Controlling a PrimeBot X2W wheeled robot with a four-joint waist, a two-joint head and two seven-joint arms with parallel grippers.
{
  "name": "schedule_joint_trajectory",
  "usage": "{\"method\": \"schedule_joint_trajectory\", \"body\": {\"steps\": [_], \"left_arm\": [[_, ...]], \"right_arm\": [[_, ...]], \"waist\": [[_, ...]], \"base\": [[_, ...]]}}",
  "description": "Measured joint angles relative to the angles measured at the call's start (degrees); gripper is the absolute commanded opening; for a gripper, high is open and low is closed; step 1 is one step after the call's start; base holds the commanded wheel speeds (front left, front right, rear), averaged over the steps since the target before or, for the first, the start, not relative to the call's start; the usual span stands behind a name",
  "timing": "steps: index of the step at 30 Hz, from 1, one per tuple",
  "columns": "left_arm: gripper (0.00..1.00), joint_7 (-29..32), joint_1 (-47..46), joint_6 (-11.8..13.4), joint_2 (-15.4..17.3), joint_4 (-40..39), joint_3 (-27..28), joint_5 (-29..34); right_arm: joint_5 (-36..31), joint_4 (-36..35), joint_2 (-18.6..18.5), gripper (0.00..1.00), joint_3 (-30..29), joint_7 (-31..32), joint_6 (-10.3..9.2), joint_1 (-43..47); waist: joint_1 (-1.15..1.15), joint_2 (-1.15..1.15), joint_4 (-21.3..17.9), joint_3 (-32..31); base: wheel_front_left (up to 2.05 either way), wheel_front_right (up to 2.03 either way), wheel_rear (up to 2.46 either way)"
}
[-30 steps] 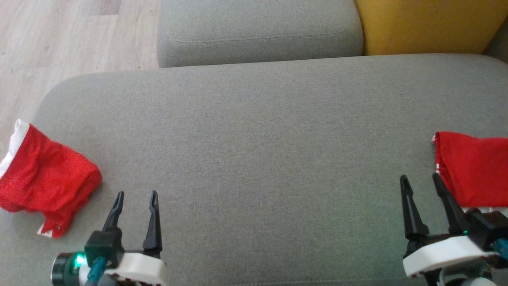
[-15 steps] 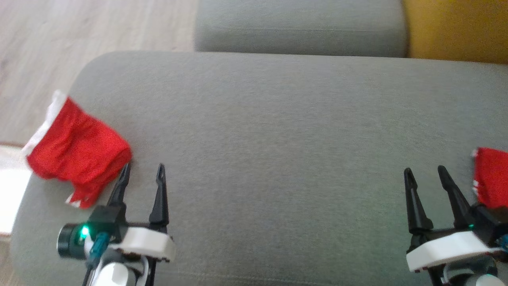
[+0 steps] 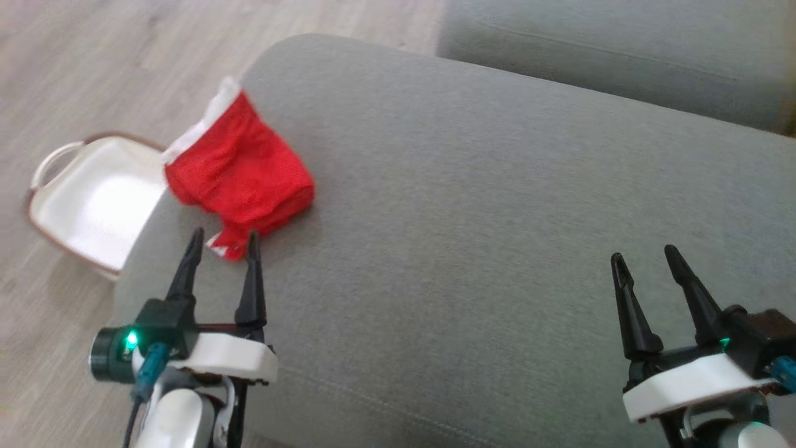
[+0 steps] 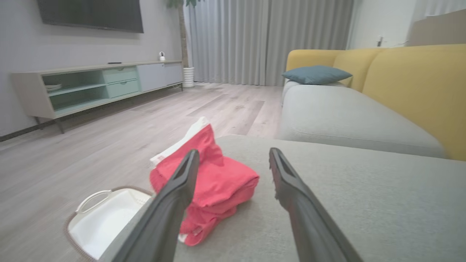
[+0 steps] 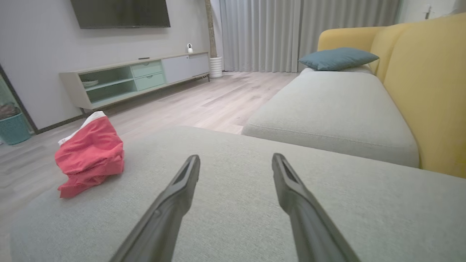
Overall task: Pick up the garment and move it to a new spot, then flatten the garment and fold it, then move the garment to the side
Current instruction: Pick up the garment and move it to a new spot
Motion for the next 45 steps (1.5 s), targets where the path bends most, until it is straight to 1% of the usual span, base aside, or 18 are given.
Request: {"method": "schedule_joint_trajectory", "body": {"steps": [4, 7, 12, 16, 19, 25, 27, 32, 37, 38, 39, 40, 43, 45], "left_arm": [[1.0, 0.0, 0.0, -0.42, -0.15, 0.0, 1.42, 0.1], [1.0, 0.0, -0.02, -0.46, -0.49, 0.0, 2.24, 1.0], [1.0, 0.0, -1.99, -0.98, -1.34, 1.6, 3.22, 0.99], [1.0, -0.01, -8.17, -2.19, -2.58, 6.33, 4.54, 0.86], [1.0, -0.01, -14.15, -3.02, -2.88, 12.18, 5.48, -0.13], [1.0, -0.01, -24.16, -5.2, -3.89, 27.65, 8.12, -1.96], [1.0, 0.01, -26.71, -5.56, -3.79, 33.71, 8.75, -2.5], [1.0, 0.09, -32.06, -7.61, -3.25, 46.33, 10.32, -4.47], [1.0, 3.24, -36.59, -9.99, -2.26, 54.53, 10.93, -6.32], [0.8, 3.58, -37.32, -10.48, -2.11, 55.55, 11.04, -6.56], [0.12, 3.5, -37.77, -10.83, -1.94, 56.4, 11.05, -6.6], [0.0, 3.25, -37.87, -11.06, -1.83, 56.86, 11.02, -6.6], [0.0, 1.09, -37.54, -10.91, -1.67, 56.93, 10.95, -6.56], [0.0, 0.89, -36.81, -10.13, -1.45, 55.65, 10.93, -6.06]], "right_arm": [[-0.35, -0.9, -0.37, 1.0, 0.03, 0.76, 0.0, -0.36], [-0.69, -1.81, -0.97, 1.0, -0.02, 1.38, 0.0, -1.47], [-0.78, -3.6, -2.52, 1.0, 0.14, 2.97, 0.0, -3.07], [-0.82, -5.67, -4.71, 1.0, 0.04, 5.01, 0.0, -5.07], [-0.82, -7.19, -6.22, 1.0, -0.18, 6.41, 0.0, -6.28], [-0.75, -9.22, -8.48, 1.0, -2.0, 7.91, 0.0, -8.48], [-0.54, -9.34, -8.68, 1.0, -2.01, 8.03, 0.0, -9.39], [0.12, -9.32, -8.79, 1.0, -2.63, 8.0, 0.0, -10.03], [0.27, -8.69, -8.48, 1.0, -3.5, 7.3, 0.0, -10.19], [0.27, -8.45, -8.34, 1.0, -3.5, 7.27, 0.0, -10.2], [0.27, -8.27, -8.28, 1.0, -3.48, 7.24, 0.0, -10.2], [0.27, -8.09, -8.24, 1.0, -3.48, 6.99, 0.0, -10.2], [0.46, -7.28, -7.8, 1.0, -3.46, 5.93, 0.0, -10.2], [0.7, -6.75, -7.08, 1.0, -3.42, 5.16, 0.0, -10.19]], "waist": [[0.0, 0.0, 2.92, 0.6], [0.0, 0.0, 3.97, 1.76], [0.0, 0.0, 4.18, 4.69], [0.0, 0.0, 3.42, 8.13], [0.0, 0.0, 2.58, 11.19], [0.0, 0.0, 0.08, 17.16], [0.01, 0.0, -1.15, 18.55], [0.01, 0.0, -4.17, 20.73], [0.01, 0.0, -5.52, 21.11], [0.01, 0.0, -5.6, 20.93], [0.01, 0.0, -5.66, 20.69], [0.01, 0.0, -5.71, 20.4], [0.01, 0.0, -5.72, 19.16], [0.01, 0.0, -5.62, 18.05]], "base": [[0.0, 0.0, 0.0], [0.0, 0.0, 0.0], [0.0, 0.0, 0.0], [0.0, 0.0, 0.0], [0.0, 0.0, 0.0], [0.0, 0.0, 0.0], [0.0, 0.0, 0.0], [0.0, 0.0, 0.0], [0.0, 0.0, 0.0], [0.0, 0.0, 0.0], [0.0, 0.0, 0.0], [0.0, 0.0, 0.0], [0.0, 0.0, 0.0], [0.0, 0.0, 0.0]]}}
